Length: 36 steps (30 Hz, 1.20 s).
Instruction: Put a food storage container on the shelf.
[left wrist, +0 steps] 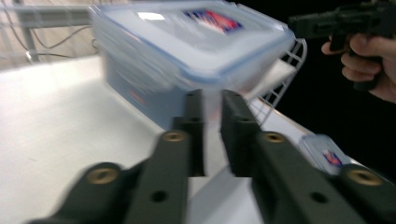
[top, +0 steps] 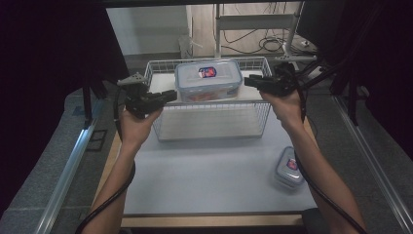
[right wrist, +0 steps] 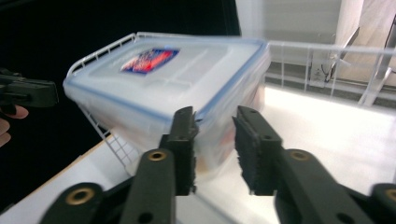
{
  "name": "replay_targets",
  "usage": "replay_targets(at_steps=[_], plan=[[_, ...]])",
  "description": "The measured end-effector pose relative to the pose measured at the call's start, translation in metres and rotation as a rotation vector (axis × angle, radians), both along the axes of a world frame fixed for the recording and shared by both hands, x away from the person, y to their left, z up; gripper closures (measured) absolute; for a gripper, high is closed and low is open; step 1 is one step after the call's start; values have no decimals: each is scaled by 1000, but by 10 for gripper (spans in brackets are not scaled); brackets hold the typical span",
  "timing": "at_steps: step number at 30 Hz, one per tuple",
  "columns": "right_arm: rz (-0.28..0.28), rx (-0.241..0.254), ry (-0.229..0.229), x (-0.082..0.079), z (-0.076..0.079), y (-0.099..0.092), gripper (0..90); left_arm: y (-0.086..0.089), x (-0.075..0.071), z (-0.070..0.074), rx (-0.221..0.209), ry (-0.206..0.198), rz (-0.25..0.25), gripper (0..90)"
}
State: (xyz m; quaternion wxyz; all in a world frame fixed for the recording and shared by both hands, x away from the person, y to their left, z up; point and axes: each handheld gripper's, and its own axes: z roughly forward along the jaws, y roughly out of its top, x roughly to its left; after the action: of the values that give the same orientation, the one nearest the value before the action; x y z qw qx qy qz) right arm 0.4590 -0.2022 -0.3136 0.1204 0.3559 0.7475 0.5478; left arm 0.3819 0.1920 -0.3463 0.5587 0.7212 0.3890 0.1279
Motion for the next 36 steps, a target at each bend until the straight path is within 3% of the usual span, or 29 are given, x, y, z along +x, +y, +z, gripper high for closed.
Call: replay_targets(at_steps=[2, 6, 11, 27, 33, 36], plan=[[16, -13, 7, -5, -8, 2, 765, -6, 0, -5, 13, 6, -12, 896], [51, -46, 14, -10, -19, 10, 807, -16, 7, -10, 23, 12, -19, 897], [74, -77, 10, -10, -23, 20, 810, -22, 14, -10, 45, 13, 4, 897], [83, -79, 20, -4, -31, 33, 794, -20, 33, -11, 38, 46, 64, 897], [97, -78, 13, -8, -30, 34, 775, -22, 27, -10, 31, 36, 61, 889], [107, -81, 14, -12, -30, 33, 745, -27, 17, -10, 75, 5, 47, 835]])
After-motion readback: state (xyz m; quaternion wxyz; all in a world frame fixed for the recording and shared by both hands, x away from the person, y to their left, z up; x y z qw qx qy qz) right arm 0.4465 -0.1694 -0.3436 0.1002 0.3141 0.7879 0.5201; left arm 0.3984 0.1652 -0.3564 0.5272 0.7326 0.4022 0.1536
